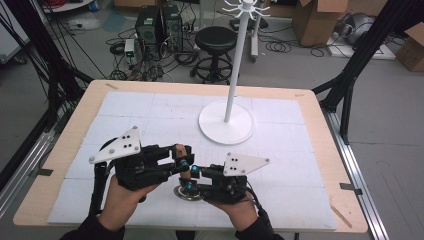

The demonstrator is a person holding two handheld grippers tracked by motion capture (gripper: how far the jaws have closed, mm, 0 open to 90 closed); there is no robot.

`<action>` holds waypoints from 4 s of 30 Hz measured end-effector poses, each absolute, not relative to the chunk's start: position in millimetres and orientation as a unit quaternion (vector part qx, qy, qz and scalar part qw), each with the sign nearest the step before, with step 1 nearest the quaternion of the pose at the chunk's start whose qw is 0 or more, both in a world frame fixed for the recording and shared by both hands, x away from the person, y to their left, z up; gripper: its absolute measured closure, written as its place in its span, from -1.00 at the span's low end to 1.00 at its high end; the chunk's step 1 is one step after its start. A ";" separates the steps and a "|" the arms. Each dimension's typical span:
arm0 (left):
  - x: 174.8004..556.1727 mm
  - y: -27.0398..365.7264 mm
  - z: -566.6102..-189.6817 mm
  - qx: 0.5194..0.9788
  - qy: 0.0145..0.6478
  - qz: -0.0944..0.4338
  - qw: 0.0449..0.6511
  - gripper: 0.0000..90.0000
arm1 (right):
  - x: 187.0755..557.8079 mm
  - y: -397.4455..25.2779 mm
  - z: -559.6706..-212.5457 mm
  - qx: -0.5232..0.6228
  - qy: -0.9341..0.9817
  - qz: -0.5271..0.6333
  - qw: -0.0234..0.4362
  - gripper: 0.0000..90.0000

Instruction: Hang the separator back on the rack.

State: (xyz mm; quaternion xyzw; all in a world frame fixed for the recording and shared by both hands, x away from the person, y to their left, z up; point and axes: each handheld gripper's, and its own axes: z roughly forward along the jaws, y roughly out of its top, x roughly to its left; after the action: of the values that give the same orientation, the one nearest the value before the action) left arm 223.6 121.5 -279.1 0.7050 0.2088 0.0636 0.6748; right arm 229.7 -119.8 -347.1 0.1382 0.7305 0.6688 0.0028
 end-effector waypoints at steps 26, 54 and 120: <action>239.4 231.4 -361.0 0.675 0.259 0.144 0.676 -0.58 | 288.1 -150.1 -314.6 0.183 0.722 0.666 0.037 0.60; 242.6 258.9 -390.5 0.667 0.289 0.168 0.666 -0.60 | 391.6 -174.8 -224.7 0.233 0.694 0.675 0.092 0.60; 243.5 267.6 -391.5 0.647 0.319 0.171 0.671 -0.61 | 256.7 -269.2 -353.8 0.330 0.712 0.564 0.257 -0.60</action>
State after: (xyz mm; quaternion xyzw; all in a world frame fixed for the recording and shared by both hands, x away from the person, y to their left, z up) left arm 243.5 267.6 -391.5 0.6474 0.3190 0.1712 0.6707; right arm 256.7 -269.2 -353.8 0.3301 0.7116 0.5643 0.2572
